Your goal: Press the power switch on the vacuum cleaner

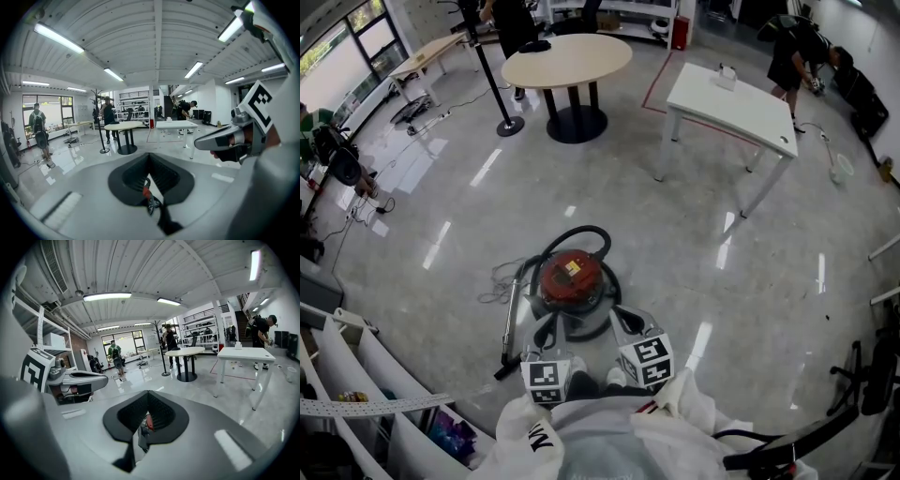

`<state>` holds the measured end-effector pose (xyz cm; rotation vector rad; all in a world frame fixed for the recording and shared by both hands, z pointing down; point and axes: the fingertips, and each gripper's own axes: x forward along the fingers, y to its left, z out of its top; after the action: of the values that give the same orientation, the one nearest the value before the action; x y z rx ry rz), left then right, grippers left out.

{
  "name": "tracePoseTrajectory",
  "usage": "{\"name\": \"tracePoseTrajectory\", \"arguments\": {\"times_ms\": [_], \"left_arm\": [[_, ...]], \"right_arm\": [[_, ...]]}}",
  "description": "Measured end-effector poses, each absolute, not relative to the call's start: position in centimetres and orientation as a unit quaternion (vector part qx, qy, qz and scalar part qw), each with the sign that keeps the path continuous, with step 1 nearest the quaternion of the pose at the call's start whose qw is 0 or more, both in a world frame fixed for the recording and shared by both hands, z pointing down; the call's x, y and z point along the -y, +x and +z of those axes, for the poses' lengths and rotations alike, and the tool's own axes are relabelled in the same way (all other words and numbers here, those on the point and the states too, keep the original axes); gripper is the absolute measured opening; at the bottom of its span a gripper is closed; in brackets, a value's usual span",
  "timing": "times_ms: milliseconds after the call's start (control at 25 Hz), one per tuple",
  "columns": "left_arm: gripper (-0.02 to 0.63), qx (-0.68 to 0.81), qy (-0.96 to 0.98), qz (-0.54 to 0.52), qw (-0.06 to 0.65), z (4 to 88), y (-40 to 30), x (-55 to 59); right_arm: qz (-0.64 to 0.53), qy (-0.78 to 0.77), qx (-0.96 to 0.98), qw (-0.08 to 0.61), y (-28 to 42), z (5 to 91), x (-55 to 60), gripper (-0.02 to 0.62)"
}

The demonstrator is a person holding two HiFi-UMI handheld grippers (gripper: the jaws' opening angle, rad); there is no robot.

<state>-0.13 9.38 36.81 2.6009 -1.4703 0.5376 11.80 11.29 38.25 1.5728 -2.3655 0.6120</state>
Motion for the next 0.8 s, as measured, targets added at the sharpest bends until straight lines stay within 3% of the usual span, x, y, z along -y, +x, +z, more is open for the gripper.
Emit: {"name": "tracePoseTrajectory", "arguments": {"times_ms": [800], "left_arm": [[0.000,0.477,0.861,0.166,0.051,35.9,-2.4,-9.2]], "right_arm": [[0.206,0.541,0.808,0.113,8.9,36.8,-11.1,0.001]]}}
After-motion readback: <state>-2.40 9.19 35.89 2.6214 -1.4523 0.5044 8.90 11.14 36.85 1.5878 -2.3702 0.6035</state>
